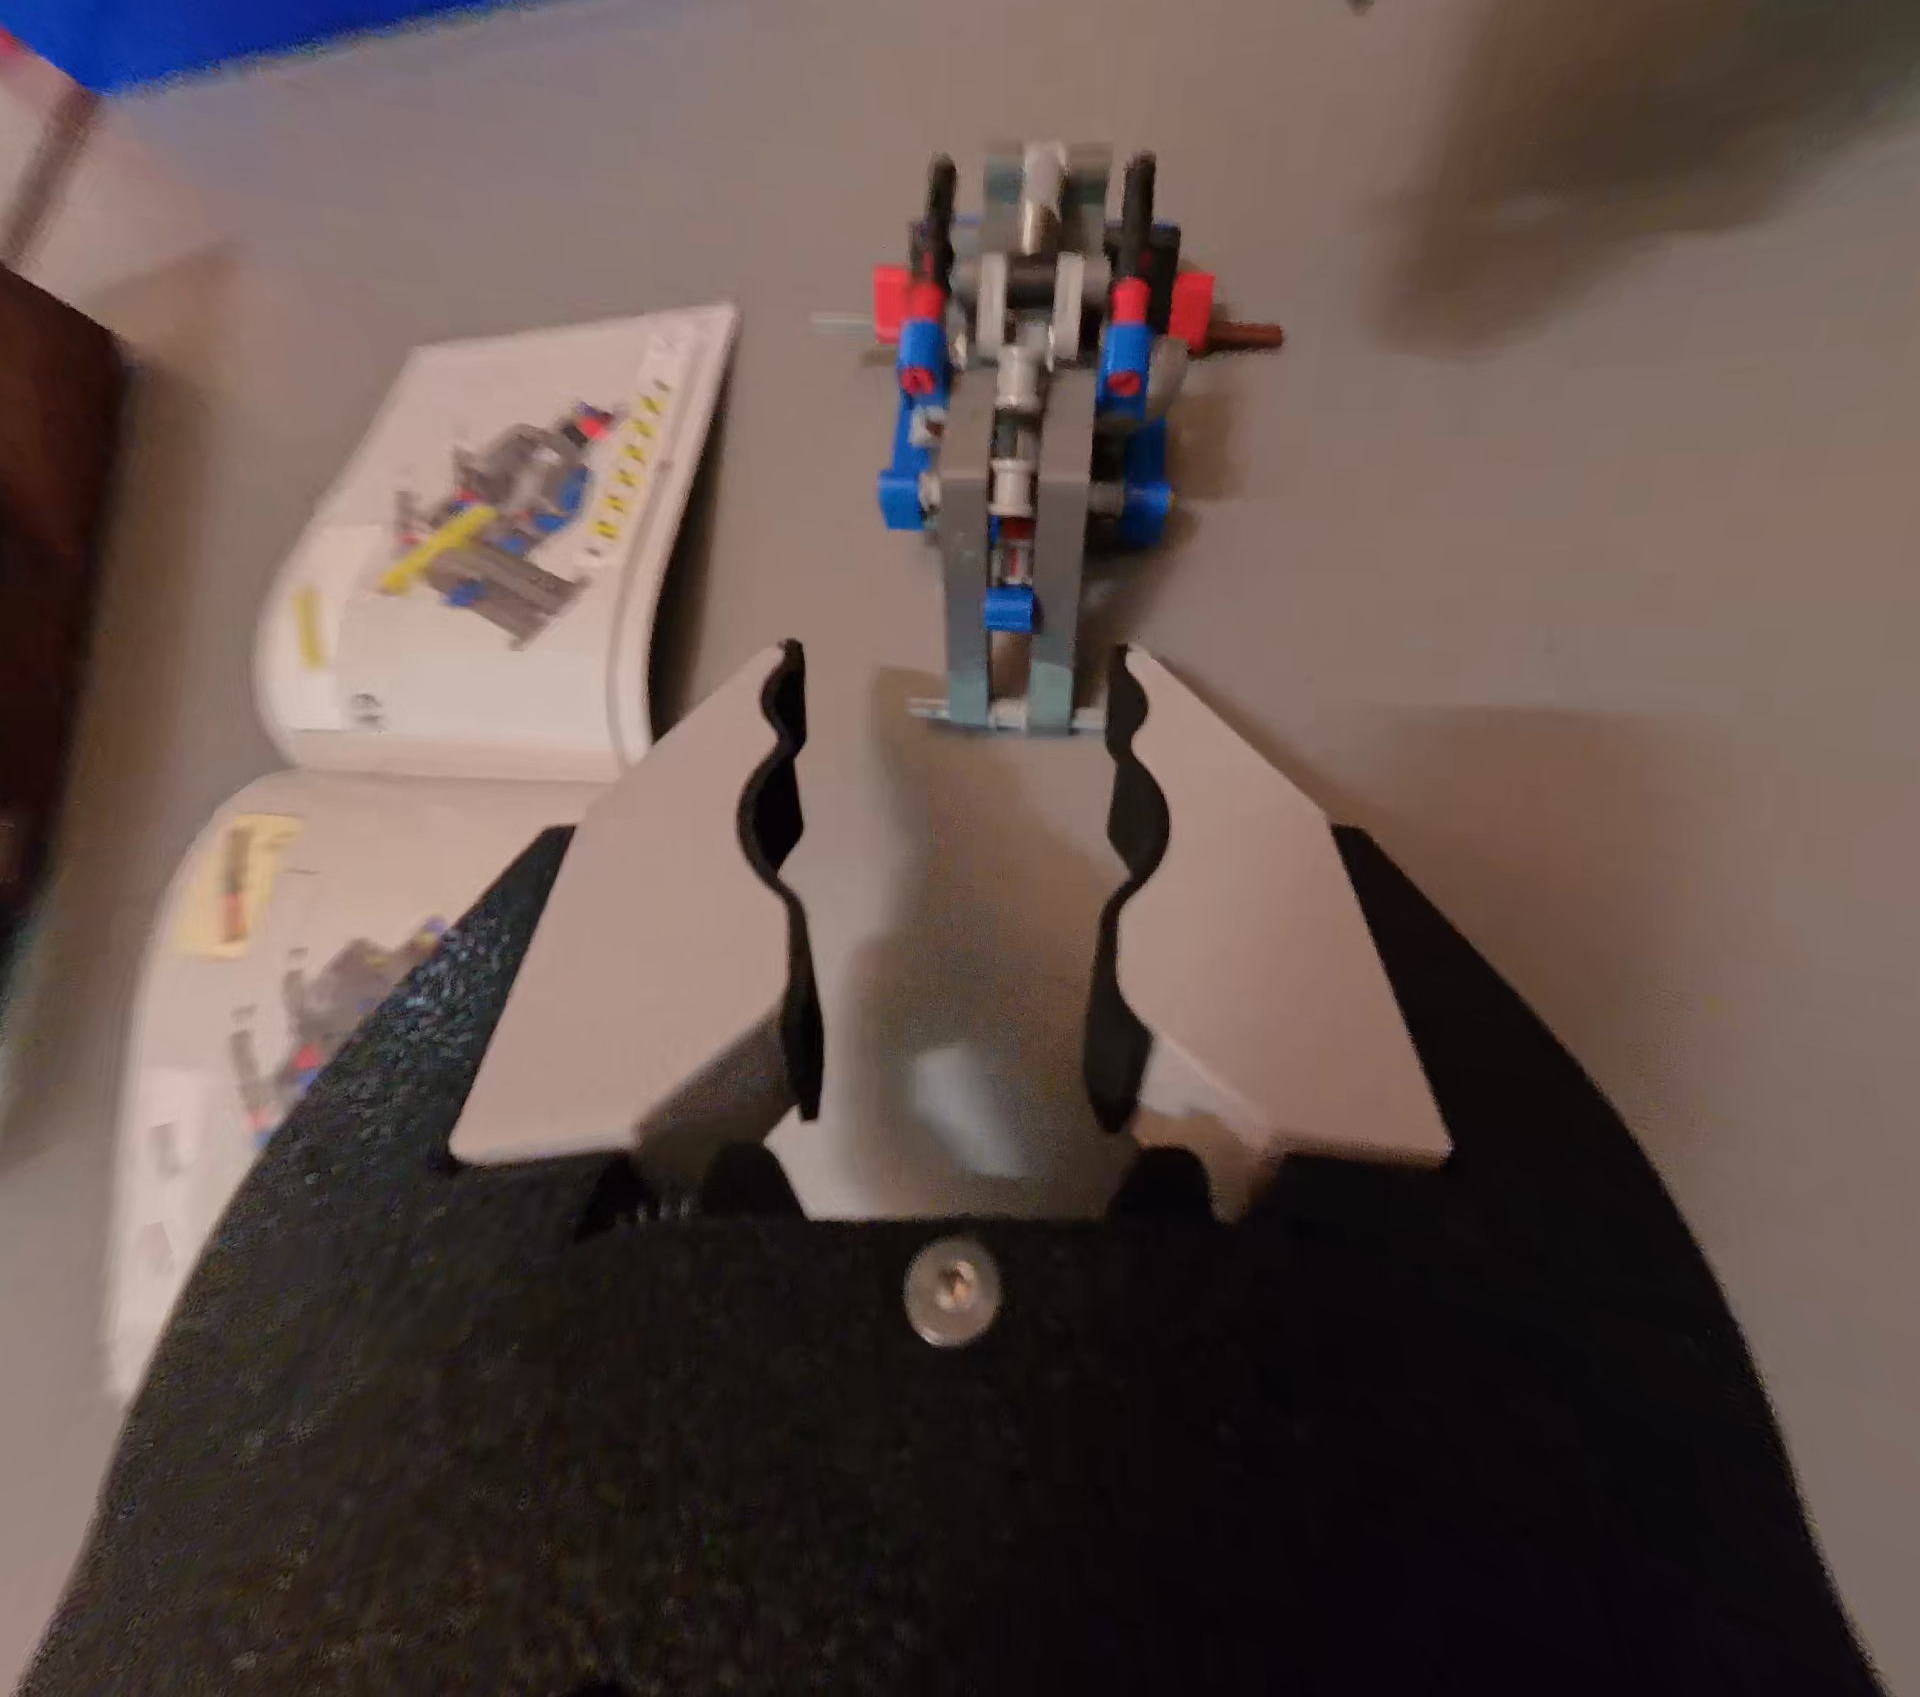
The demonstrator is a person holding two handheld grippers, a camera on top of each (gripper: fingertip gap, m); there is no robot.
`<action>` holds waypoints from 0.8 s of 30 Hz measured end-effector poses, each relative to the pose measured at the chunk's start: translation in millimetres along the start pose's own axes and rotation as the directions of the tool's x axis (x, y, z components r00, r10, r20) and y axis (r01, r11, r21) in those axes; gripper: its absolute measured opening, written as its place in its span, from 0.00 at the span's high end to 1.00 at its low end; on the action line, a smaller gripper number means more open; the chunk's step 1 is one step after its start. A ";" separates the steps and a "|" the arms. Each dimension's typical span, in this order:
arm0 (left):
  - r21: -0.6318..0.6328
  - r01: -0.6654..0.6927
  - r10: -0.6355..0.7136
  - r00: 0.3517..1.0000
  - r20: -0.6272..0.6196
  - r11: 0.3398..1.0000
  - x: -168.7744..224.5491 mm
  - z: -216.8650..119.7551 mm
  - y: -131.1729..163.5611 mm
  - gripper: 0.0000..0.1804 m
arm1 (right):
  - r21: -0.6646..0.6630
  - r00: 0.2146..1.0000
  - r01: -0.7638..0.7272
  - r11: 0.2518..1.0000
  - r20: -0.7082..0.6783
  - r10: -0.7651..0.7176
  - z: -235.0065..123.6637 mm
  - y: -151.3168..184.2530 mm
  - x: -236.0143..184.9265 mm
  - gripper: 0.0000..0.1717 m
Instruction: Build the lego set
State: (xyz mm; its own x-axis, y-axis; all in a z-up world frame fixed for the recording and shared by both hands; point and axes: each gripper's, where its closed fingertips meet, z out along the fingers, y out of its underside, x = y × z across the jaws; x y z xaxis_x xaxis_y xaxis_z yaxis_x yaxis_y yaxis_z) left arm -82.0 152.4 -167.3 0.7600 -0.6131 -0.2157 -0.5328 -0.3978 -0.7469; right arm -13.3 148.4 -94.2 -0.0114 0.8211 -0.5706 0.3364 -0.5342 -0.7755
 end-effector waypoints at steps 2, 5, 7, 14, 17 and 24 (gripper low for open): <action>0.122 -0.074 0.074 0.997 0.004 0.990 5.5 -21.2 -21.3 0.64 | -0.038 0.999 -0.016 0.999 0.036 0.017 9.6 6.4 -12.2 0.97; 0.314 -0.219 0.212 0.976 0.055 0.924 23.9 -53.4 -59.4 0.63 | -0.075 0.992 -0.041 0.996 0.115 0.050 25.8 12.5 -33.1 0.97; 0.350 -0.338 0.307 0.941 0.142 0.874 31.4 -65.5 -73.5 0.61 | -0.107 0.989 -0.047 0.993 0.136 0.061 35.1 17.8 -38.9 0.97; 0.320 -0.481 0.442 0.877 0.190 0.816 45.3 -63.9 -83.5 0.62 | -0.116 0.969 -0.090 0.989 0.218 0.114 46.4 17.9 -55.5 0.97; 0.317 -0.493 0.462 0.870 0.174 0.810 46.5 -61.3 -82.0 0.68 | -0.134 0.960 -0.095 0.986 0.249 0.126 46.4 20.8 -61.7 0.97; 0.309 -0.506 0.456 0.862 0.222 0.805 41.0 -62.9 -78.7 0.68 | -0.115 0.966 -0.106 0.988 0.224 0.130 46.9 19.5 -56.3 0.94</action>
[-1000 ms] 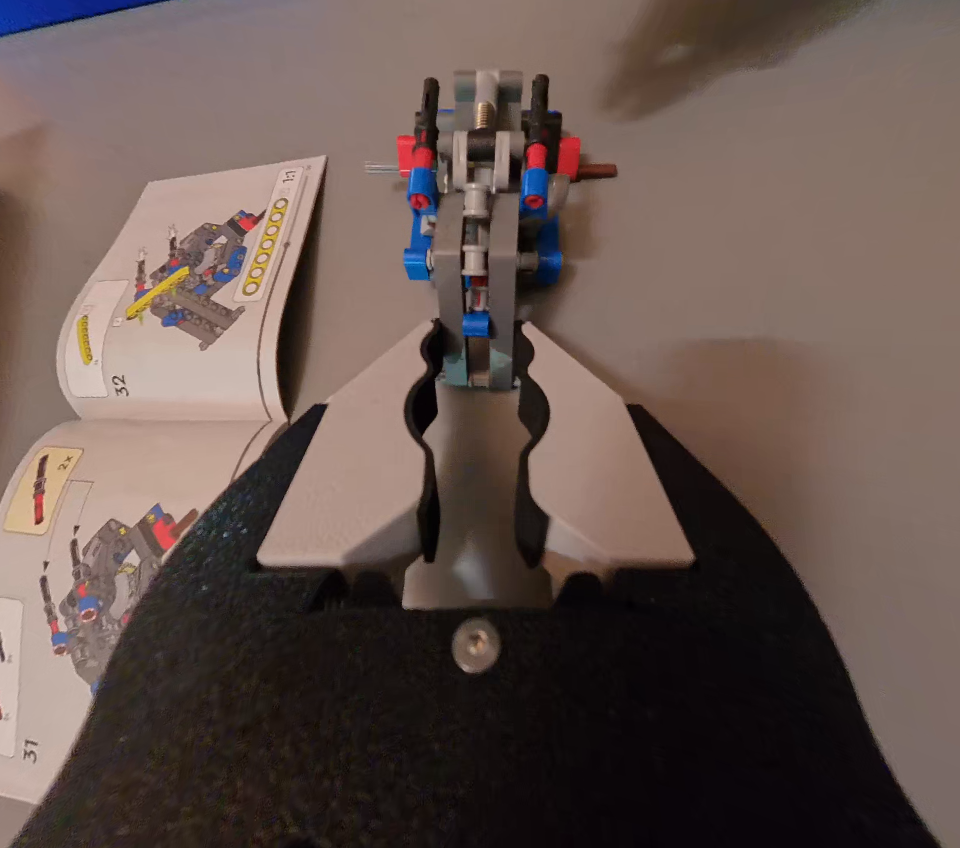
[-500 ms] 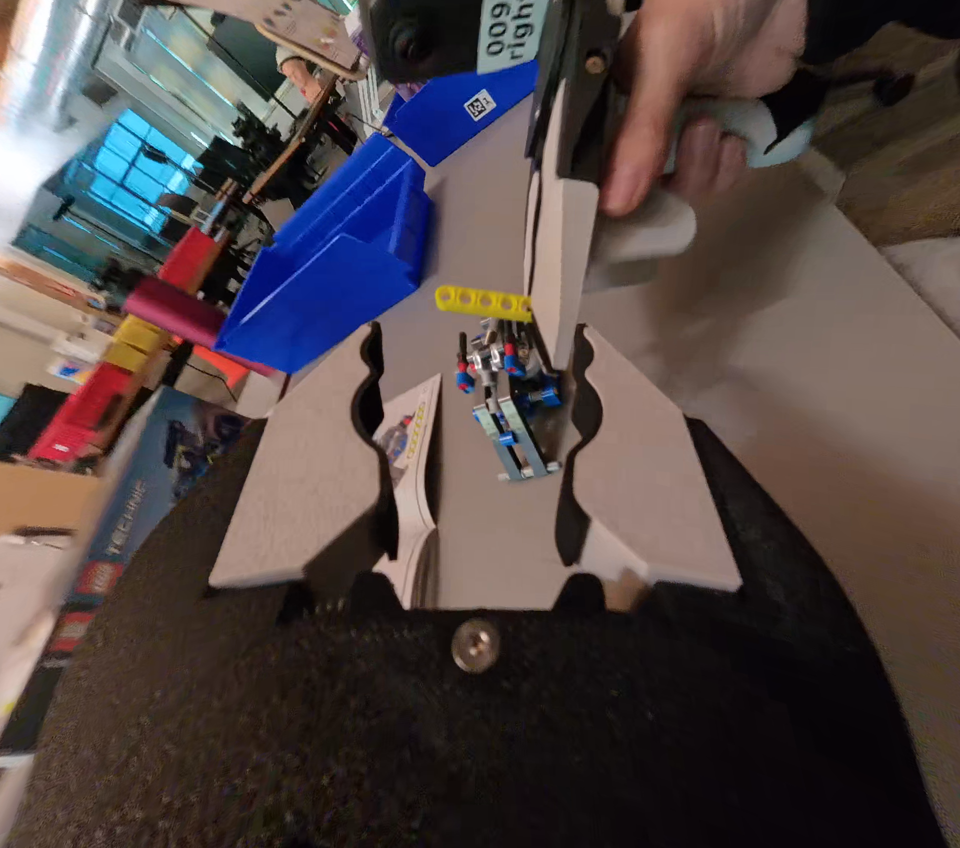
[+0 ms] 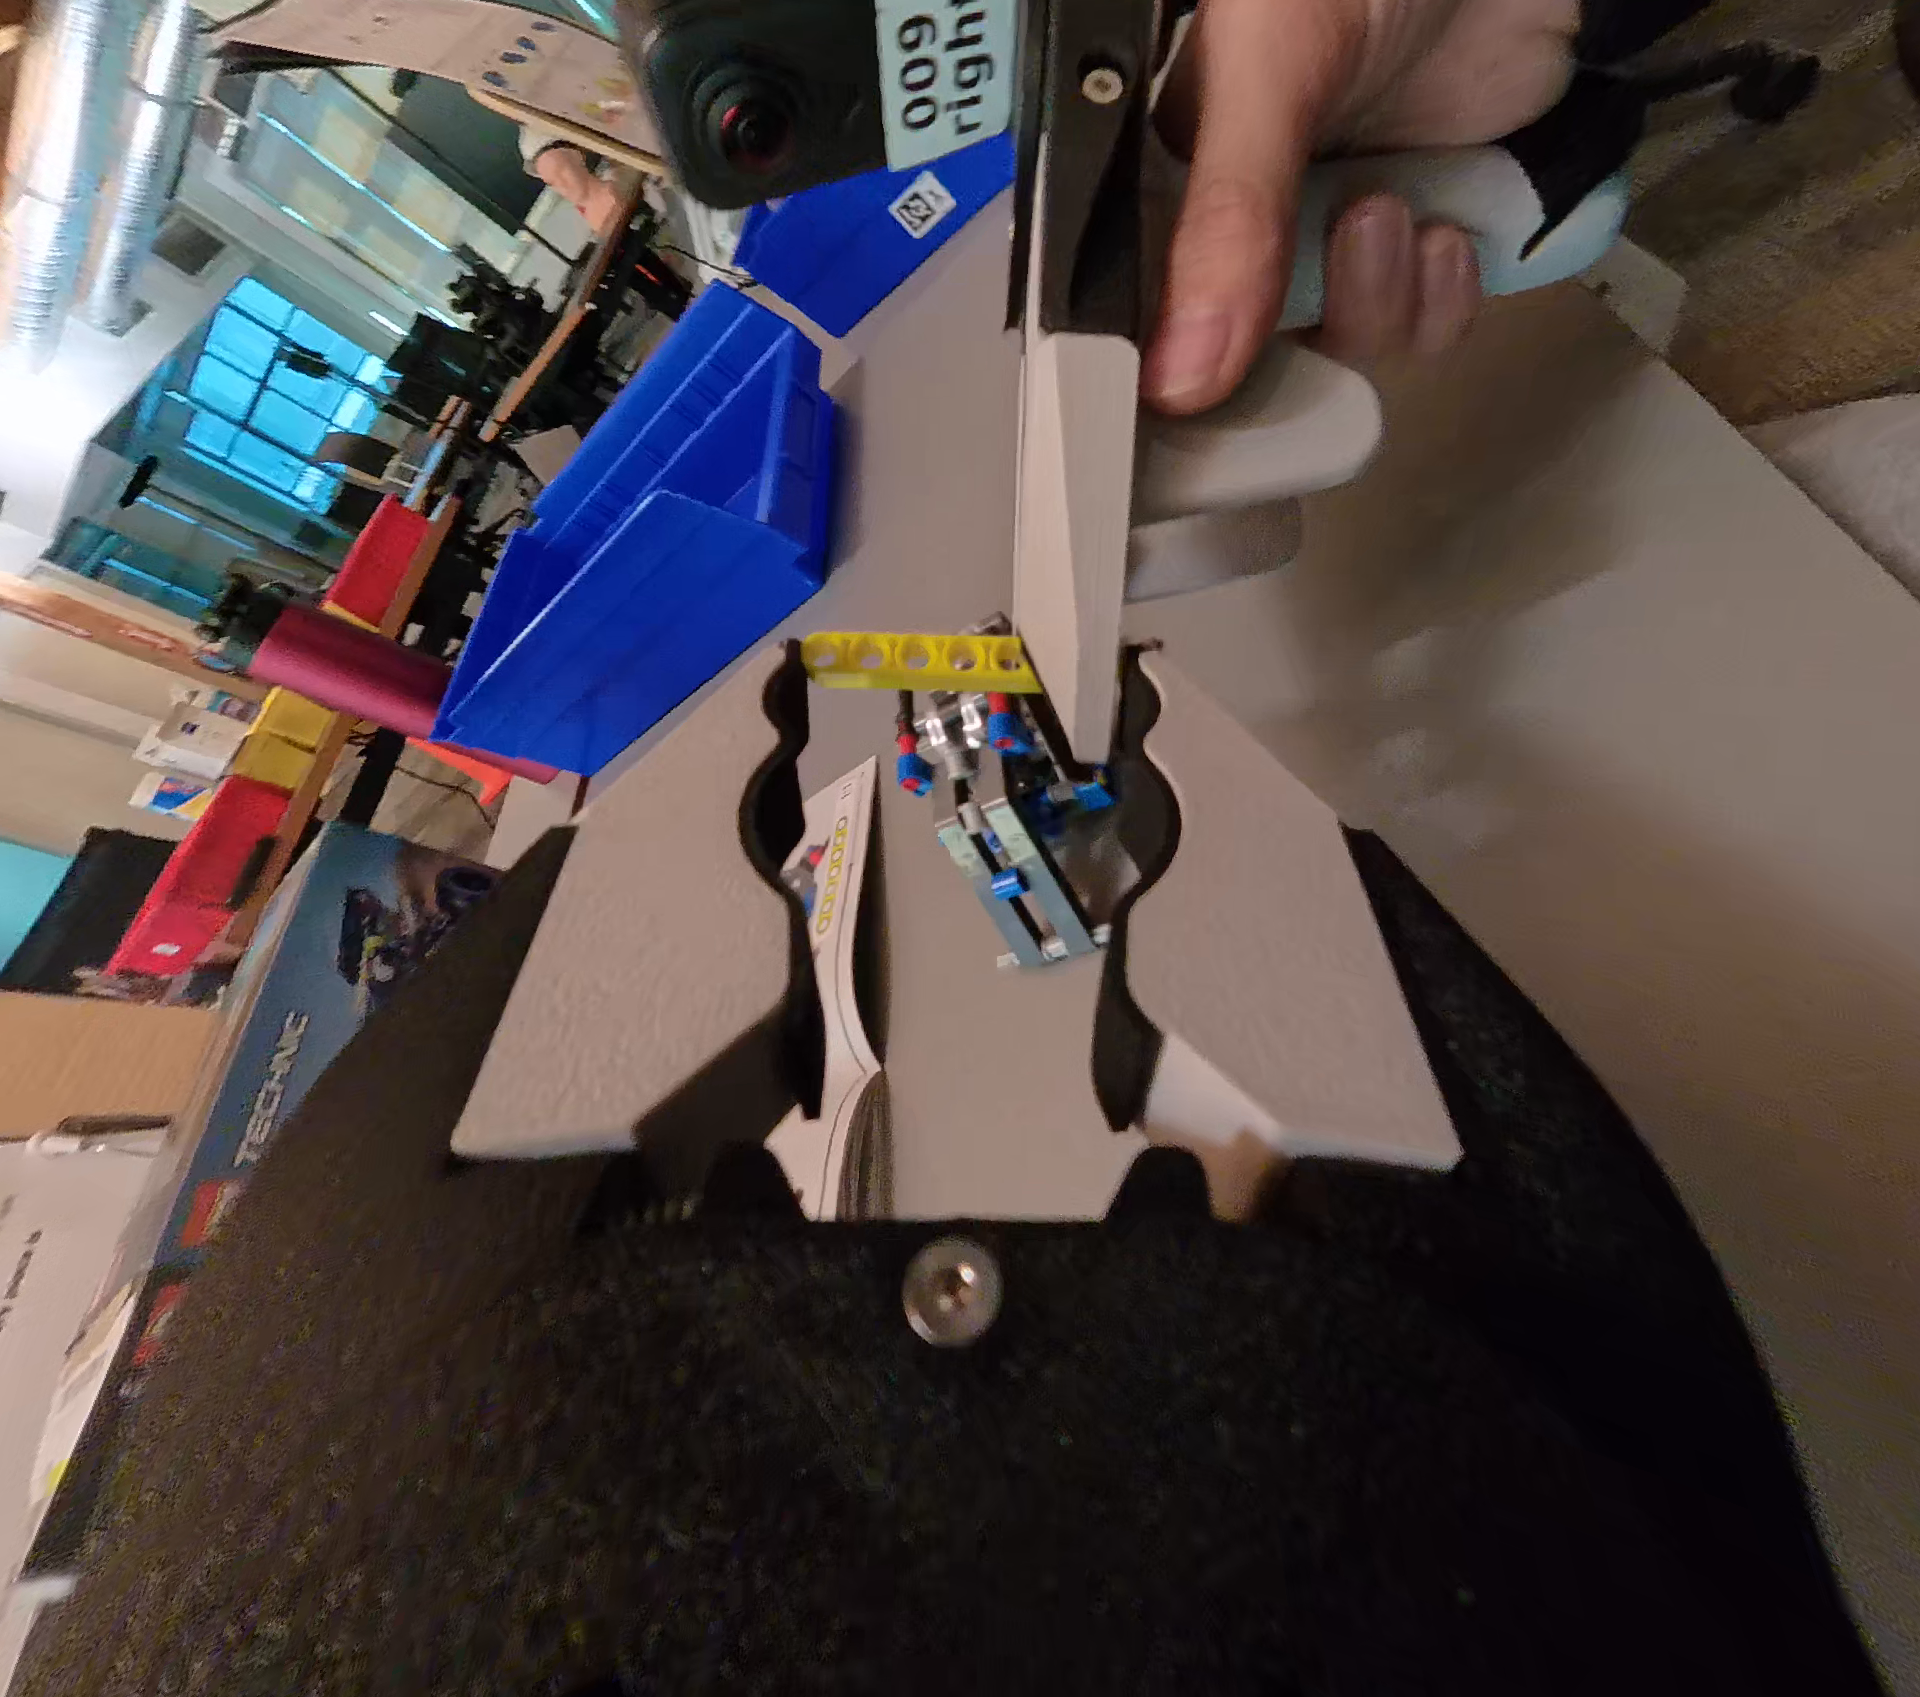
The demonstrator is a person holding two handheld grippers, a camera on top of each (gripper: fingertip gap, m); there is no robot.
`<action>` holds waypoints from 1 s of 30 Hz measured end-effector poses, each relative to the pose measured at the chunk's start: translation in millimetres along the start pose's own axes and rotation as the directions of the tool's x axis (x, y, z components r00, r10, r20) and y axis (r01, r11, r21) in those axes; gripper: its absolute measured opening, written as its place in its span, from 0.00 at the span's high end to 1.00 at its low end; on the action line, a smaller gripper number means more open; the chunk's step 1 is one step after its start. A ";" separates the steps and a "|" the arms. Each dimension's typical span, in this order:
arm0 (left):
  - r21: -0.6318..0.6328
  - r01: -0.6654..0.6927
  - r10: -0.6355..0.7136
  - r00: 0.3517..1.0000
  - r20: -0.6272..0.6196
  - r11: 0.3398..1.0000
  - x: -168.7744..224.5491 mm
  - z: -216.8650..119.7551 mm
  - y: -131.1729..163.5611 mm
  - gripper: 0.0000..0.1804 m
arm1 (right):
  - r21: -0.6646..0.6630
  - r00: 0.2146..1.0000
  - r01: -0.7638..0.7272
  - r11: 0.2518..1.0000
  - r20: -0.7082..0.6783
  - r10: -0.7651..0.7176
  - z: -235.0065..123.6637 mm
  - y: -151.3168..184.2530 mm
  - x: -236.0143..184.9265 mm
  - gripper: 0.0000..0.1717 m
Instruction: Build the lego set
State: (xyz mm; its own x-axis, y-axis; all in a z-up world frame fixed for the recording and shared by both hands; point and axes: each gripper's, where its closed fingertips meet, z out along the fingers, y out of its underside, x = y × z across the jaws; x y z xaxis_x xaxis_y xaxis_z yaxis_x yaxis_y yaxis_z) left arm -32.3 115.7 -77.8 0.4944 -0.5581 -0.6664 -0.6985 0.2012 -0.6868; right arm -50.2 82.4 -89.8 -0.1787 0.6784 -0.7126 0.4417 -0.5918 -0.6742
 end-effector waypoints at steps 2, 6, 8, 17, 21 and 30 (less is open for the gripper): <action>0.028 0.026 -0.027 0.999 0.034 0.999 -3.6 -3.7 -0.3 0.68 | 0.035 1.000 0.021 0.999 -0.021 -0.020 -4.3 -5.2 1.8 0.91; 0.078 0.092 -0.097 0.994 0.057 0.993 -4.5 -7.4 -1.4 0.68 | 0.065 0.998 0.049 0.997 0.024 -0.051 -4.6 -7.7 -7.6 0.97; 0.078 0.097 -0.101 0.993 0.054 0.992 -3.0 -7.3 1.5 0.68 | 0.047 0.996 0.091 0.995 -0.019 -0.090 -2.7 -5.7 -5.3 0.97; -0.141 0.015 -0.005 0.997 0.071 0.990 5.5 3.9 22.0 0.70 | -0.068 0.913 0.153 0.986 -0.371 -0.168 0.8 1.9 30.5 0.97; -0.191 0.003 0.011 0.997 0.074 0.982 12.4 8.7 25.6 0.87 | -0.080 0.865 0.206 0.975 -0.452 -0.220 0.8 -3.8 35.7 0.97; -0.235 0.100 -0.053 0.979 0.196 0.967 -2.8 5.6 30.7 0.59 | -0.112 0.824 0.232 0.966 -0.506 -0.256 -1.3 -3.6 41.3 0.97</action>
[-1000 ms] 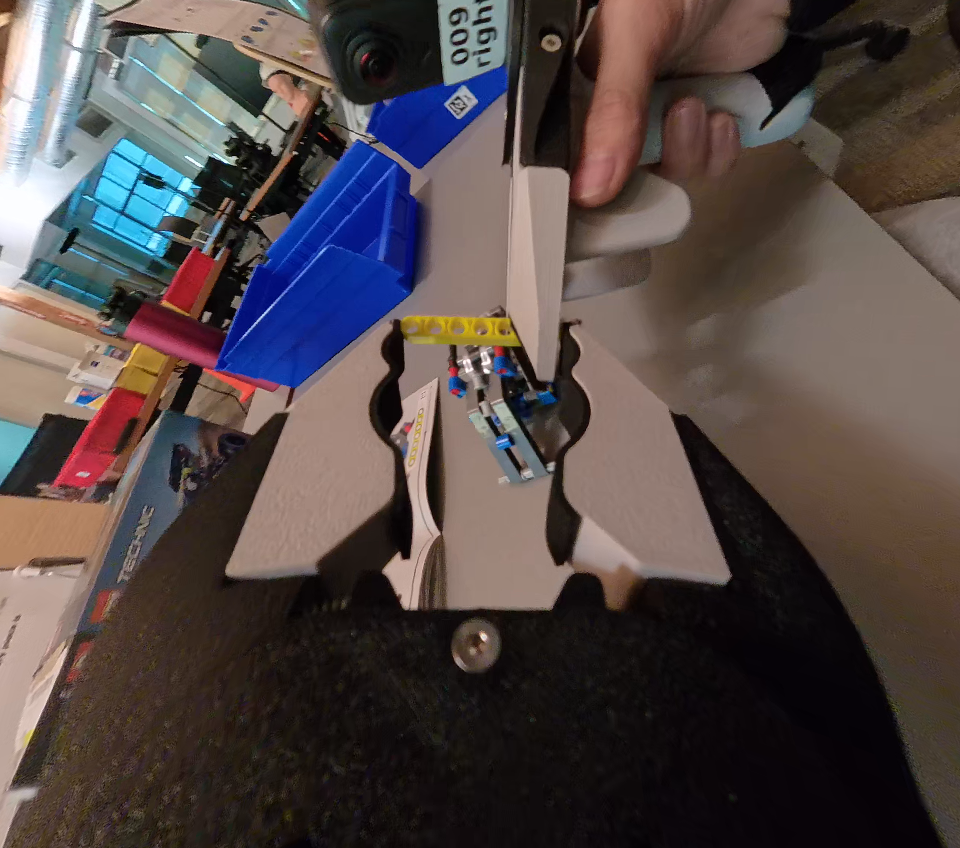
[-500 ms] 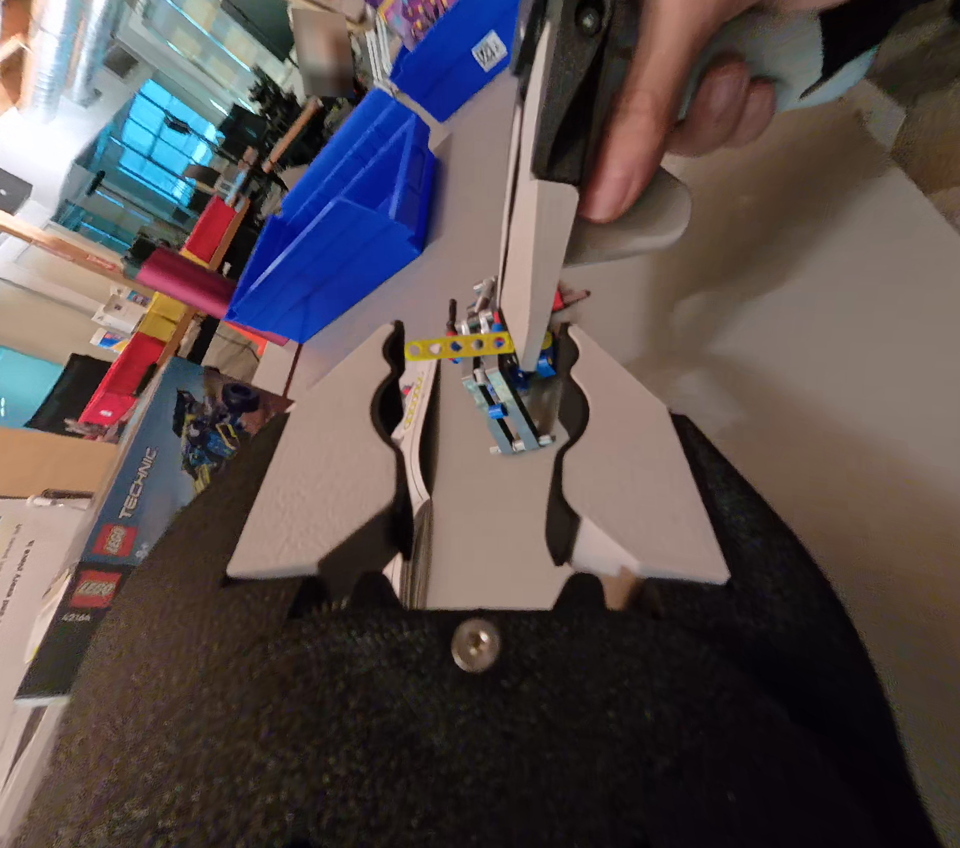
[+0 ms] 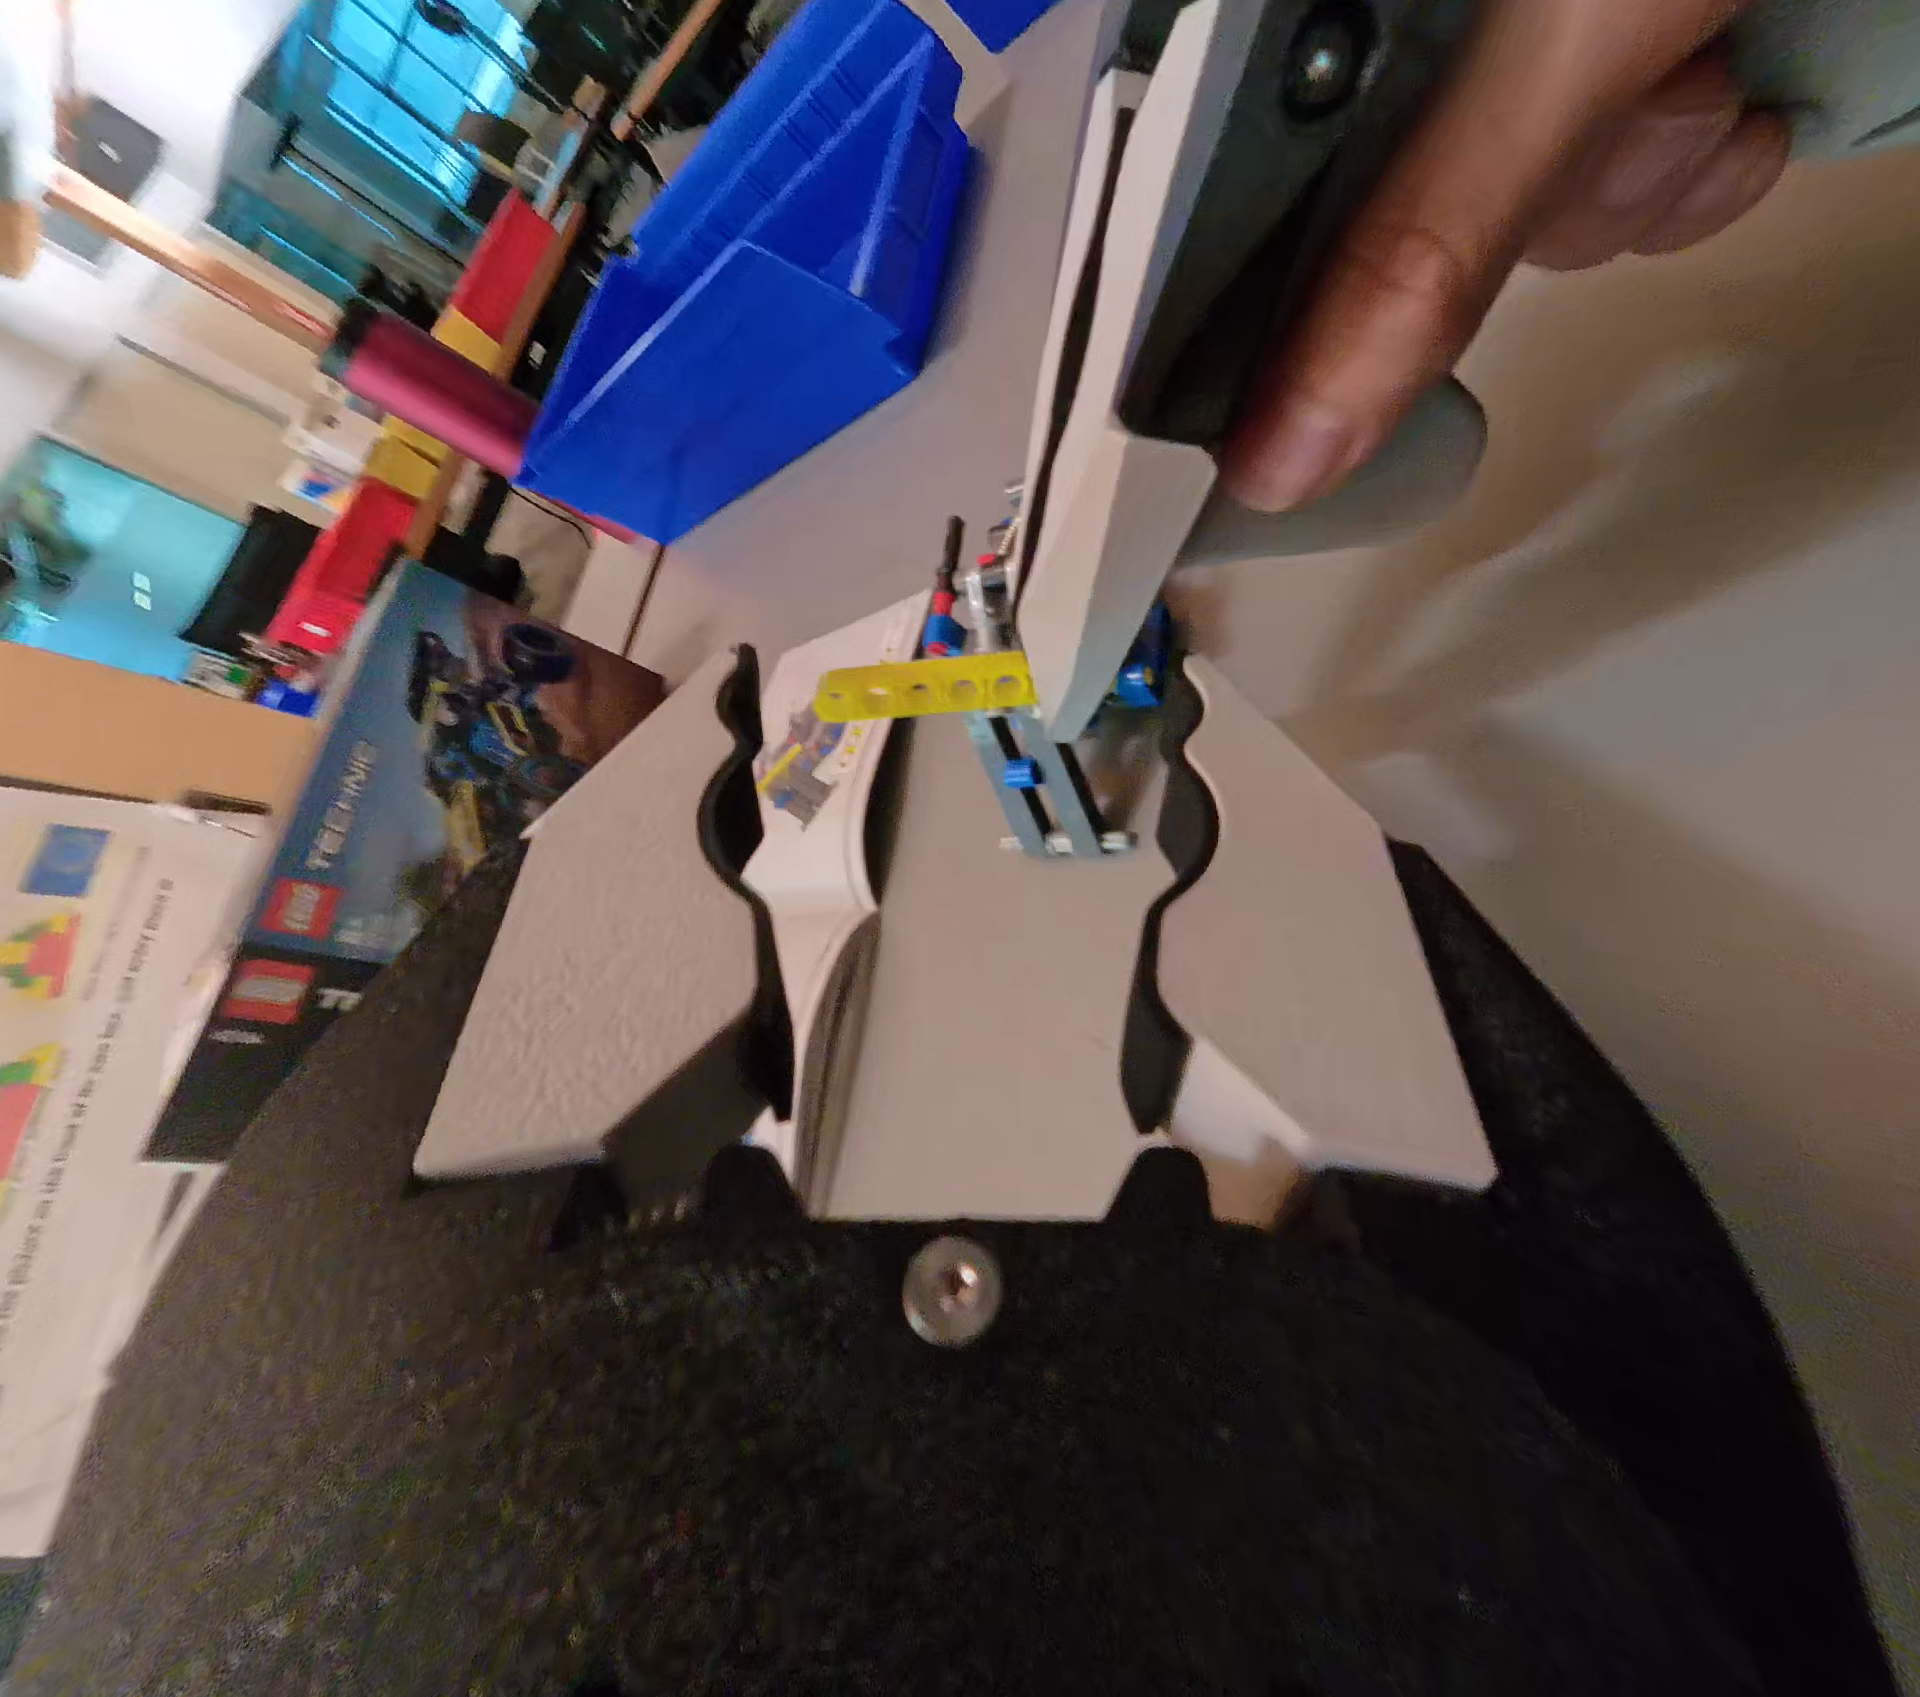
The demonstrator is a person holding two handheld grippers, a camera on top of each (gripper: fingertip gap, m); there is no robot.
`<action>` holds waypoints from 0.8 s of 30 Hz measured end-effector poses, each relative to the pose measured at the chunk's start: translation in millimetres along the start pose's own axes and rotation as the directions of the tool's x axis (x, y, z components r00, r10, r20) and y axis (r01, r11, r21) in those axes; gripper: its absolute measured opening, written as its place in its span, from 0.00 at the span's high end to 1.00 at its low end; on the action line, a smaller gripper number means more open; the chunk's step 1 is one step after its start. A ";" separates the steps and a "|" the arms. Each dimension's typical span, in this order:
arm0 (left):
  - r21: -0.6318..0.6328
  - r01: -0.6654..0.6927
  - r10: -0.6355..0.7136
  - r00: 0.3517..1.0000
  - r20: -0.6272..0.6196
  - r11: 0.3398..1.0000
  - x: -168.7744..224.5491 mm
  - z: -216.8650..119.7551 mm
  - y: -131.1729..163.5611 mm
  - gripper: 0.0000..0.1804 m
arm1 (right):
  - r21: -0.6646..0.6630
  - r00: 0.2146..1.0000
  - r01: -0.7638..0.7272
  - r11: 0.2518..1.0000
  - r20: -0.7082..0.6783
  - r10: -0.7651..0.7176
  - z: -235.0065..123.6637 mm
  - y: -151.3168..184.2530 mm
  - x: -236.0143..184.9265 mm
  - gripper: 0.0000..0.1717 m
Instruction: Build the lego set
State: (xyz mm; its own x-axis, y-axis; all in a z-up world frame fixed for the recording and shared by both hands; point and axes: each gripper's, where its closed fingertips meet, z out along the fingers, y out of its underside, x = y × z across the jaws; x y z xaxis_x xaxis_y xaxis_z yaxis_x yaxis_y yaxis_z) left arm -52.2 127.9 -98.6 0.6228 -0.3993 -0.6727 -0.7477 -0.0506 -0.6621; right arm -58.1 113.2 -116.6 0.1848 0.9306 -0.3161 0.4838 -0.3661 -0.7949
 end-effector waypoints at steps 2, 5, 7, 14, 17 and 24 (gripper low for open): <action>-0.051 0.043 -0.044 0.999 -0.030 0.998 4.6 2.5 4.9 0.61 | 0.004 1.000 0.018 1.000 -0.008 -0.018 1.3 -1.9 -3.2 0.97; -0.118 0.068 -0.068 0.998 0.000 0.991 1.5 4.3 13.3 0.68 | -0.015 0.996 0.066 0.998 -0.059 -0.066 4.1 1.2 -1.9 0.97; -0.121 0.103 -0.104 0.995 -0.001 0.987 2.1 5.3 15.2 0.68 | -0.005 0.995 0.068 0.998 -0.076 -0.068 4.1 0.9 -1.2 0.97; 0.012 0.233 -0.232 0.971 -0.059 0.972 5.2 2.9 8.2 0.68 | 0.012 0.995 0.103 0.995 -0.005 -0.103 -1.8 -1.7 -7.6 0.95; 0.023 0.253 -0.248 0.960 -0.134 0.967 11.9 0.6 19.8 0.68 | -0.030 0.971 0.237 0.971 -0.003 -0.237 -21.3 -1.0 6.2 0.84; -0.103 0.232 -0.254 0.862 -0.439 0.967 51.3 -7.4 62.2 0.68 | -0.238 0.686 0.707 0.666 0.005 -0.727 -36.8 6.1 95.8 0.70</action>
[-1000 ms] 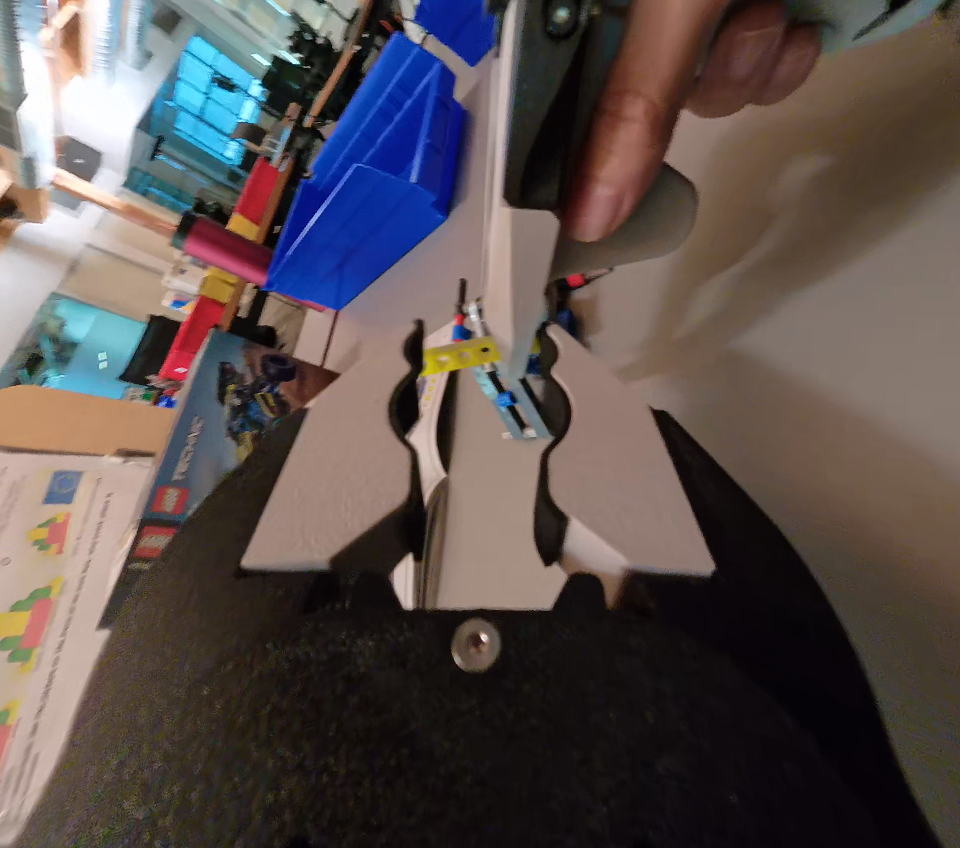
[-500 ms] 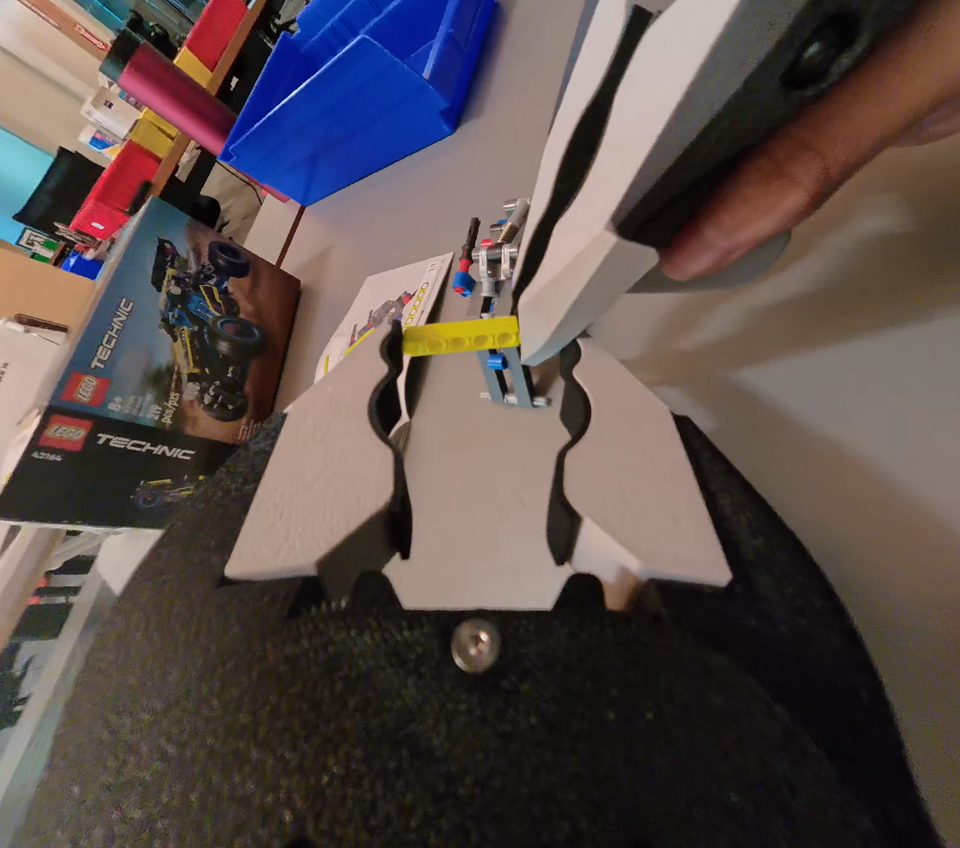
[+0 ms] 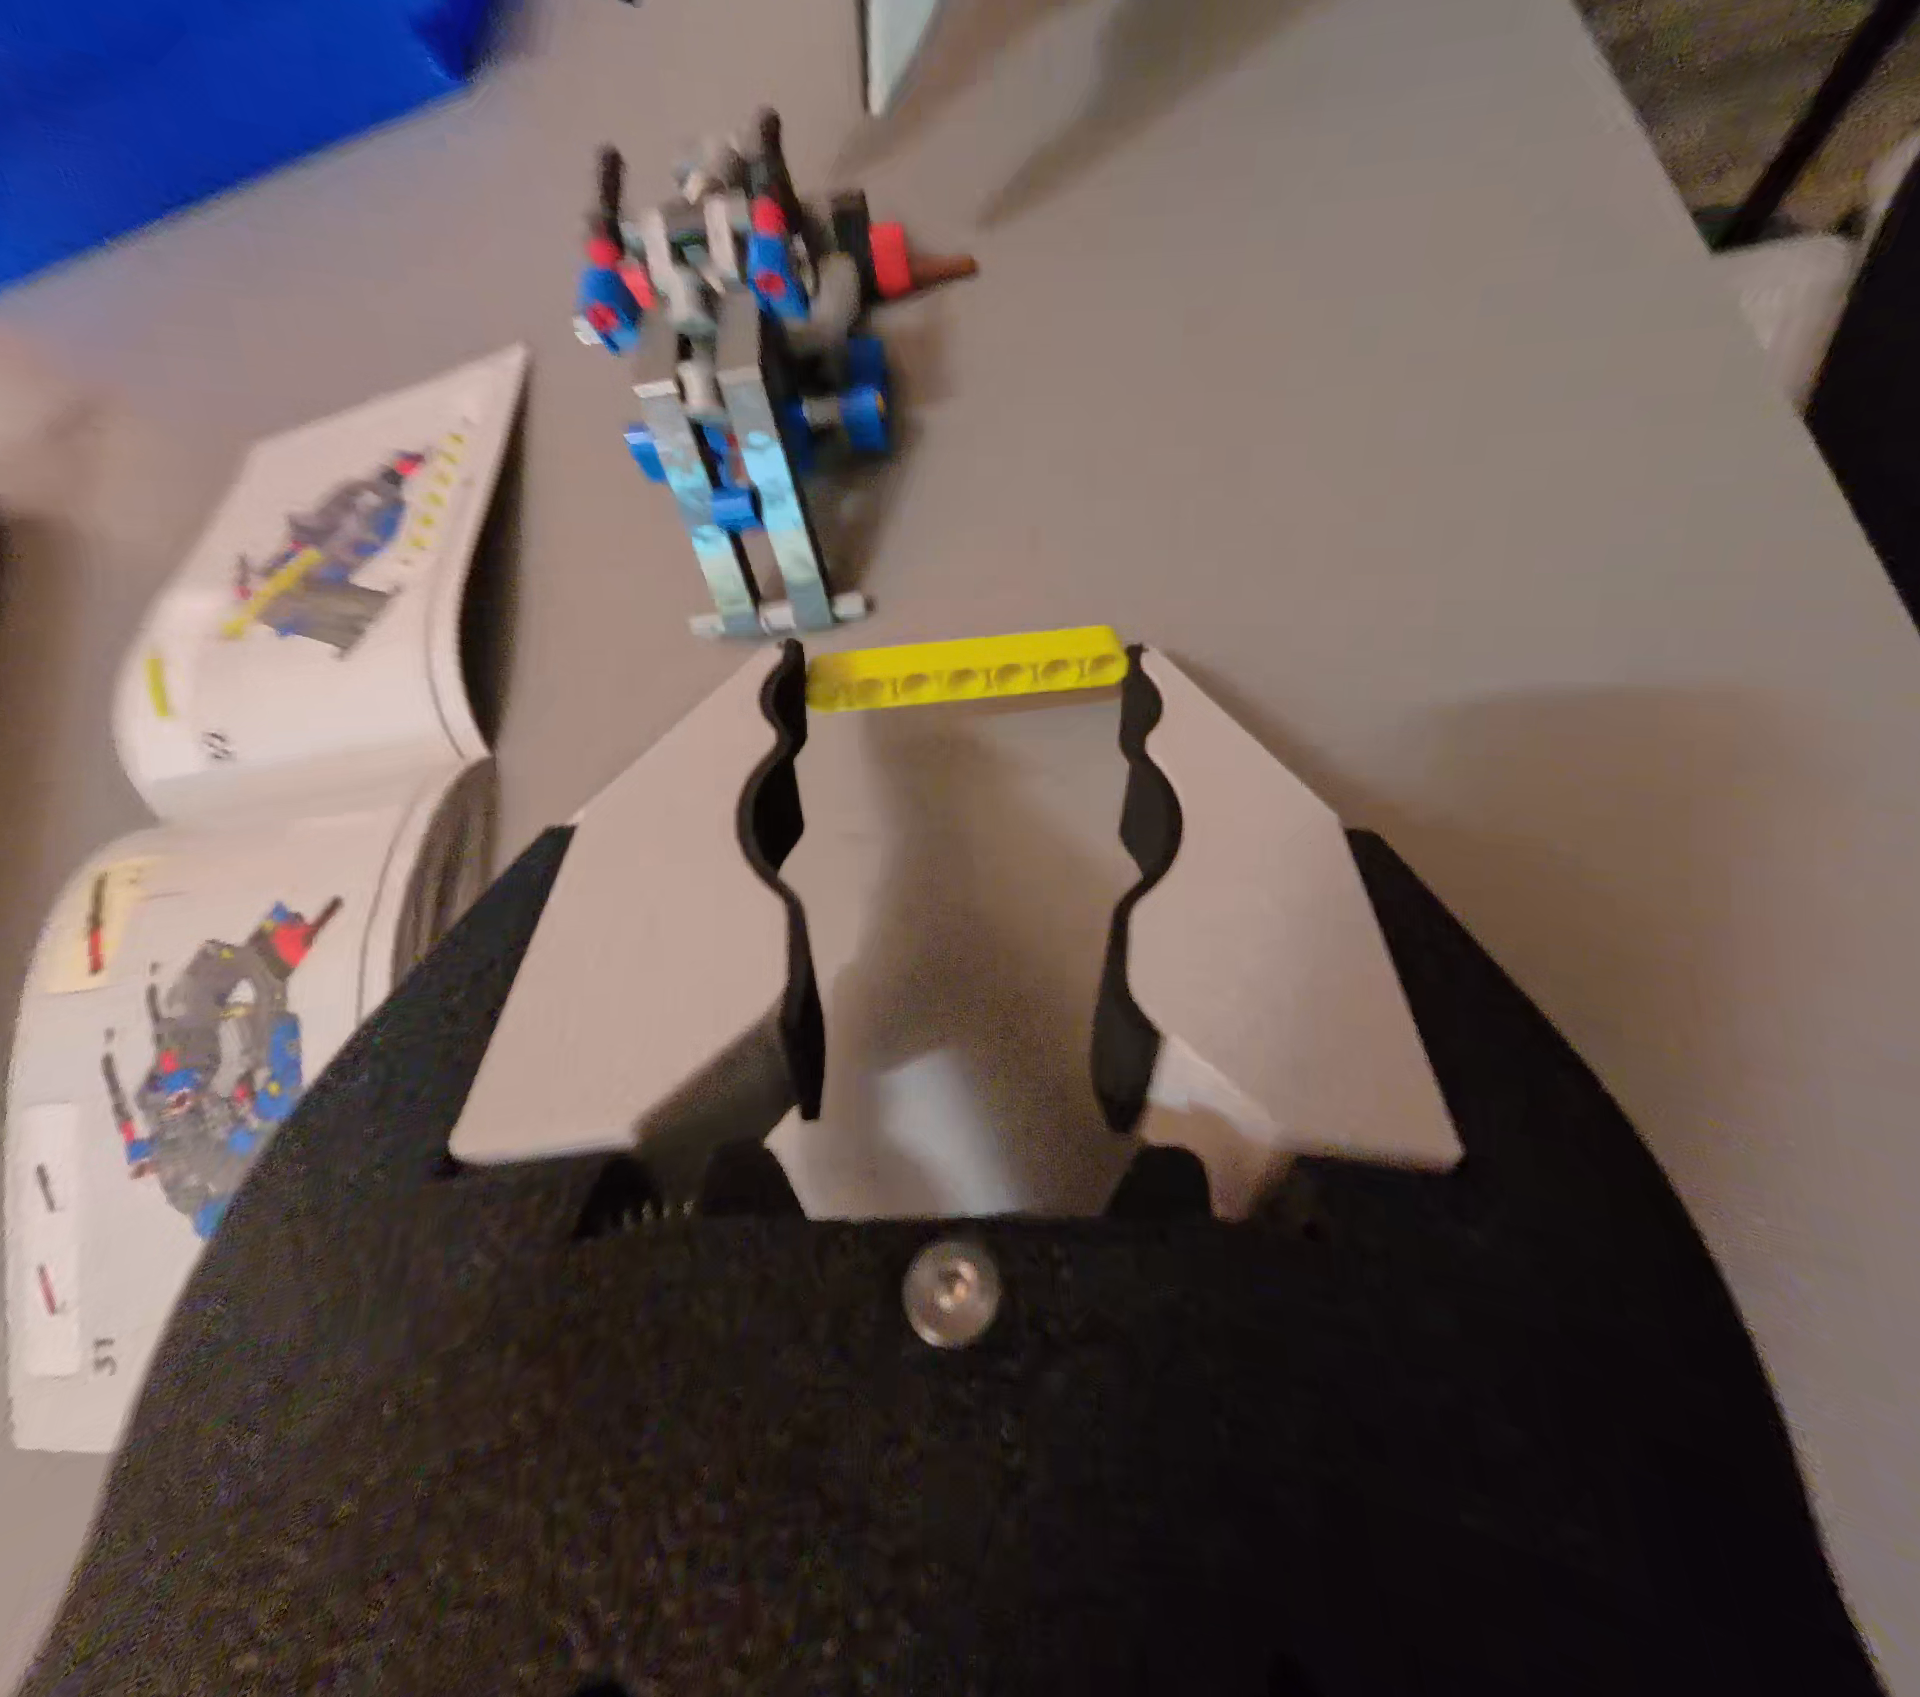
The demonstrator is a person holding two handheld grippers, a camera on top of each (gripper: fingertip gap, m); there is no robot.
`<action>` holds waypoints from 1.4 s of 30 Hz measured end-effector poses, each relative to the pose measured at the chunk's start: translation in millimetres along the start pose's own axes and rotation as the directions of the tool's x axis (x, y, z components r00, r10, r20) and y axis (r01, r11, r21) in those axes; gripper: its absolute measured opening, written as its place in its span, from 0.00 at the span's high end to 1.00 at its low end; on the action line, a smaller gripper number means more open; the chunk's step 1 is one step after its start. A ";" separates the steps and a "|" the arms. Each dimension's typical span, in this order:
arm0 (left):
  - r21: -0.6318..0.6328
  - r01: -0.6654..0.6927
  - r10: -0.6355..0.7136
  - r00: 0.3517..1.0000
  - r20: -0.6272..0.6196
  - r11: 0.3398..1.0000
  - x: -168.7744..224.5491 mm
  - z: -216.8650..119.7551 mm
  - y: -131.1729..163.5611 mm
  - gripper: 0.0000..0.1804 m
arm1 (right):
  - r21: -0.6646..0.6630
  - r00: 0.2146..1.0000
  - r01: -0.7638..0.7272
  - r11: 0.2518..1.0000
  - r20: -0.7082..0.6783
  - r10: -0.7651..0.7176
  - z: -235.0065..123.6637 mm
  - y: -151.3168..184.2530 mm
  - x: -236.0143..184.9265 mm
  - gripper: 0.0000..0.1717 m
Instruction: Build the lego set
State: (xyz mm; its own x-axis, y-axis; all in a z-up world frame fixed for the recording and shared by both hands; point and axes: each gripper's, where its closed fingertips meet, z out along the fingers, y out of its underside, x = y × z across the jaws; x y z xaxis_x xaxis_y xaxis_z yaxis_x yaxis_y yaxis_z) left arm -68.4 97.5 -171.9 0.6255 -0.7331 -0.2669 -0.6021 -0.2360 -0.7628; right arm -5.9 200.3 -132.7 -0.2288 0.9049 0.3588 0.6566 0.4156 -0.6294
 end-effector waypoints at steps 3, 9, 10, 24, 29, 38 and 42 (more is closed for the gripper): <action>-0.027 0.004 -0.004 1.000 -0.001 1.000 -4.7 2.5 5.2 0.68 | 0.018 0.993 0.063 0.998 0.103 -0.065 12.1 -0.2 3.4 0.71; -0.049 0.069 -0.070 0.997 -0.034 0.996 -8.2 1.9 10.4 0.68 | 0.108 0.965 0.096 0.989 0.235 -0.120 25.2 -13.8 3.3 0.81; -0.052 0.077 -0.079 0.996 -0.040 0.996 -8.8 1.1 11.7 0.67 | 0.104 0.958 0.099 0.990 0.259 -0.123 26.8 -12.3 1.3 0.81; -0.052 0.080 -0.082 0.996 -0.036 0.995 -13.5 -3.6 16.9 0.69 | 0.121 0.906 0.156 0.980 0.379 -0.191 35.5 -13.3 -10.2 0.90; -0.050 0.082 -0.084 0.996 -0.027 0.995 -16.0 -3.1 16.3 0.72 | 0.137 0.894 0.160 0.978 0.401 -0.203 37.0 -12.5 -12.9 0.91; 0.022 0.038 -0.039 0.997 0.064 0.999 -38.3 -4.0 -14.2 0.78 | 0.159 0.902 0.157 0.975 0.379 -0.207 40.3 -12.2 -12.3 0.92; 0.009 0.031 -0.032 0.996 0.083 0.999 -45.0 10.2 -14.8 0.82 | 0.193 0.911 0.119 0.974 0.369 -0.185 40.1 -13.5 -11.4 0.92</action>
State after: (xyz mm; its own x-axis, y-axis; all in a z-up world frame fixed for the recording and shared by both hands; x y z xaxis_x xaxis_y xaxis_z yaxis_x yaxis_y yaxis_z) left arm -82.6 140.5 -154.6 0.6834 -0.6698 -0.2904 -0.5779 -0.2533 -0.7758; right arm -41.0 188.0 -155.9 -0.5945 0.7816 0.1890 0.4734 0.5302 -0.7034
